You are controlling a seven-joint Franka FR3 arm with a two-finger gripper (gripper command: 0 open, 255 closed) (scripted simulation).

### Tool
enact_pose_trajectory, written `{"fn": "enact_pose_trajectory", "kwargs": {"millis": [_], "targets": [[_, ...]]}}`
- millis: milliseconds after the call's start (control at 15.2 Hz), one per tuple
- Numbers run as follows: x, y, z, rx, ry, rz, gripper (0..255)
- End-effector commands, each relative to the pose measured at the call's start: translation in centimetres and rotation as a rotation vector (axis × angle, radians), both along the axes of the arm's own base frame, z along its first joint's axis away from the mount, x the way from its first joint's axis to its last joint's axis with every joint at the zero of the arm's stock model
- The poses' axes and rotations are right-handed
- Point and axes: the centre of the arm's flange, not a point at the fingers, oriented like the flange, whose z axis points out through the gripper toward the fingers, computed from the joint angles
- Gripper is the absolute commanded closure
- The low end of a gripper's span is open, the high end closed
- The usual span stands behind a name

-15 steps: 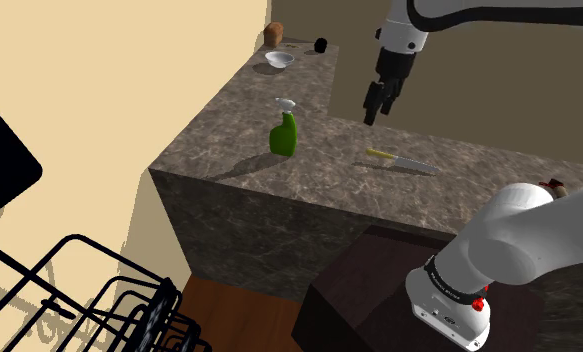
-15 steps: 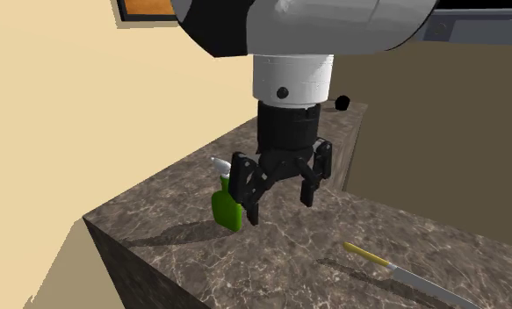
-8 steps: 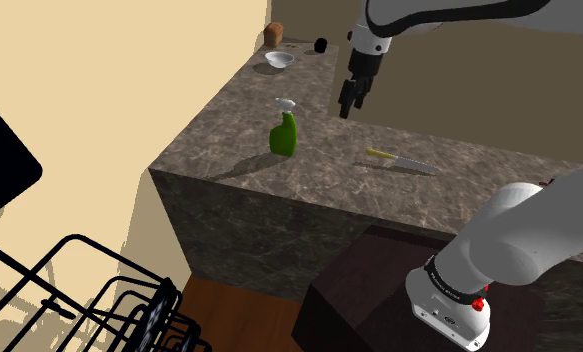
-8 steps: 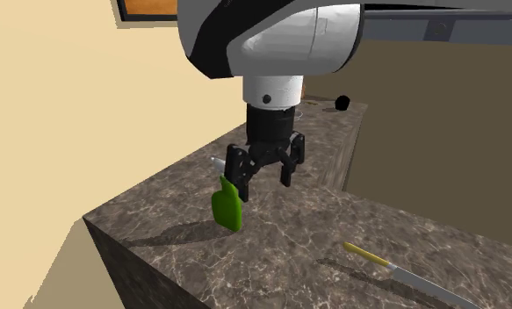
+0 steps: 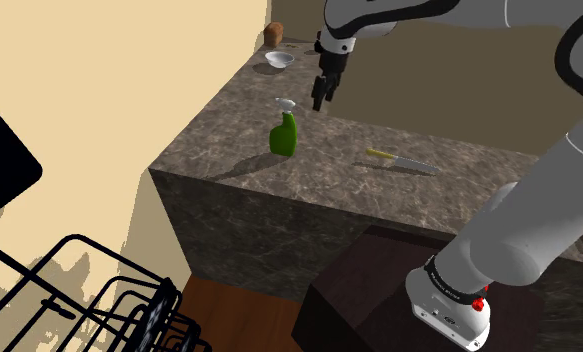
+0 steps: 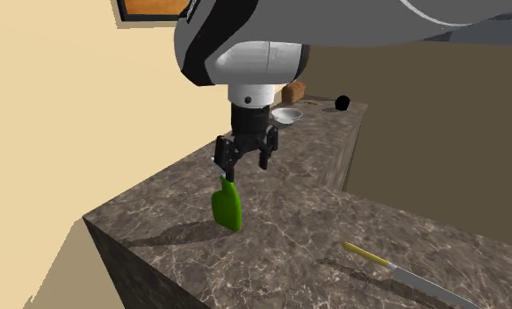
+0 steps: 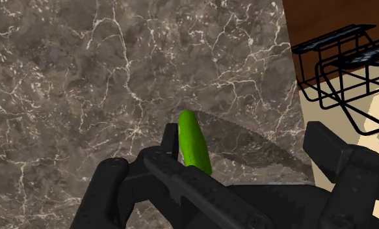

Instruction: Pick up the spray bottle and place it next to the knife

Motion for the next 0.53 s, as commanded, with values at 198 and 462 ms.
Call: {"fn": "enact_pose_trajectory", "kwargs": {"millis": [198,462], "targets": [[5.9,0.1,-1.6,0.006,-0.029,0.068,0],[10.8,0.5,-2.7,0.011,-0.052,0.121,0]]}}
